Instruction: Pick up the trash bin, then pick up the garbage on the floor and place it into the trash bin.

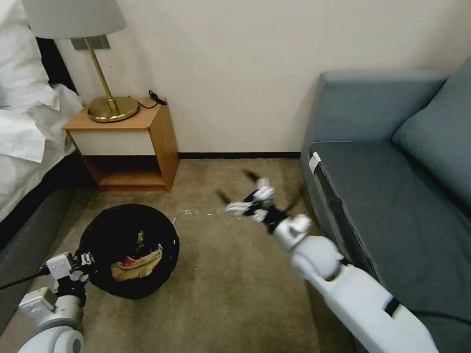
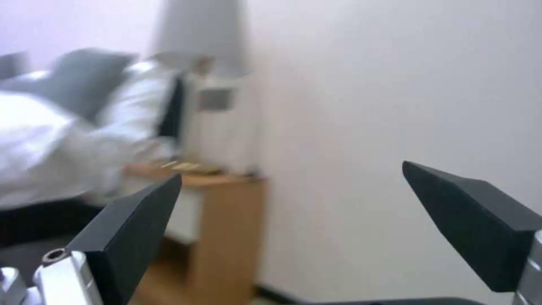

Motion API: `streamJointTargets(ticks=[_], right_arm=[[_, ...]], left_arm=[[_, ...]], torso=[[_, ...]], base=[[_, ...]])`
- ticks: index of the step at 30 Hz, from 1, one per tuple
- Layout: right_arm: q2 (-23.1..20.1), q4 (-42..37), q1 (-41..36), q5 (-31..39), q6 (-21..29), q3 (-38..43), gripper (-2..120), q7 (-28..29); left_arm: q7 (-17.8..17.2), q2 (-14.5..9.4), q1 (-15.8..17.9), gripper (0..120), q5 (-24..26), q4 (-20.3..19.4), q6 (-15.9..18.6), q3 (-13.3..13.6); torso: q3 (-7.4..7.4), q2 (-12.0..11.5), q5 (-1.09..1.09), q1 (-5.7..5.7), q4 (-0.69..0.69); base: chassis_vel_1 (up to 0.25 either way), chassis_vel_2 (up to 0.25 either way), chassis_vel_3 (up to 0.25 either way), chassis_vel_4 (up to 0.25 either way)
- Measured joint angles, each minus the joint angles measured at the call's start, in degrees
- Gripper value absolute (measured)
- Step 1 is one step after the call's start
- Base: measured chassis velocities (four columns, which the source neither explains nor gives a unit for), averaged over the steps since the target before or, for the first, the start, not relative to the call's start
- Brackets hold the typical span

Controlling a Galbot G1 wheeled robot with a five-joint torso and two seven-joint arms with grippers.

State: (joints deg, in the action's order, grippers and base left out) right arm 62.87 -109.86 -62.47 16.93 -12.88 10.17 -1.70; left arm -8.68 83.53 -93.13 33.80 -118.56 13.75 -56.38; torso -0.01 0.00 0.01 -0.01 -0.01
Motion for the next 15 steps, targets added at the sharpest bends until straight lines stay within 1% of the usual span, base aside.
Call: streamJointTargets(ticks=[1, 3, 4, 5, 9, 13, 15], right_arm=[[0.0, 0.0, 0.0, 0.0, 0.0, 0.0, 100, 0.0], [1.1, -2.4, -5.0, -0.1, -1.6, 5.8, 100, 2.5], [1.5, -3.0, -6.2, -0.1, -2.0, 7.4, 100, 3.1], [1.5, -3.0, -6.2, -0.1, -2.0, 7.4, 100, 3.1], [5.6, -5.9, -12.3, -0.5, -3.6, 16.1, 100, 4.6], [6.9, -6.8, -14.3, -0.9, -3.8, 18.3, 100, 4.6], [8.5, -7.7, -16.8, -1.6, -4.5, 20.6, 100, 4.6]], left_arm=[[0.0, 0.0, 0.0, 7, 0.0, 0.0, 0.0, 0.0], [-3.8, -0.4, -0.1, 7, 3.9, 0.0, 0.0, 0.0], [-4.8, -0.5, -0.1, 7, 4.9, 0.0, 0.0, 0.0], [-4.8, -0.5, -0.1, 7, 4.9, 0.0, 0.0, 0.0], [-10.9, -1.0, -0.4, 7, 11.7, -0.4, -0.5, 0.0], [-12.0, -1.1, -0.5, 7, 13.0, -0.4, -0.9, 0.0], [-13.5, -1.3, -0.2, 7, 15.1, 0.0, -1.5, 0.0]], torso=[[0.0, 0.0, 0.0, 0.0, 0.0], [0.0, 0.0, 0.01, 0.0, 0.0], [0.0, 0.0, 0.0, 0.0, 0.01], [0.0, 0.0, 0.0, 0.0, 0.01], [0.0, 0.0, -0.01, 0.0, 0.01], [0.0, 0.0, 0.0, 0.0, 0.01], [0.0, 0.0, 0.0, 0.0, 0.01]], base=[[0.0, 0.0, 0.0, 0.0], [0.0, 0.0, 0.0, 0.0], [0.0, 0.0, 0.0, 0.0], [0.0, 0.0, 0.0, 0.0], [0.0, 0.0, 0.0, 0.0], [0.0, 0.0, 0.0, 0.0], [0.0, 0.0, 0.0, 0.0]])
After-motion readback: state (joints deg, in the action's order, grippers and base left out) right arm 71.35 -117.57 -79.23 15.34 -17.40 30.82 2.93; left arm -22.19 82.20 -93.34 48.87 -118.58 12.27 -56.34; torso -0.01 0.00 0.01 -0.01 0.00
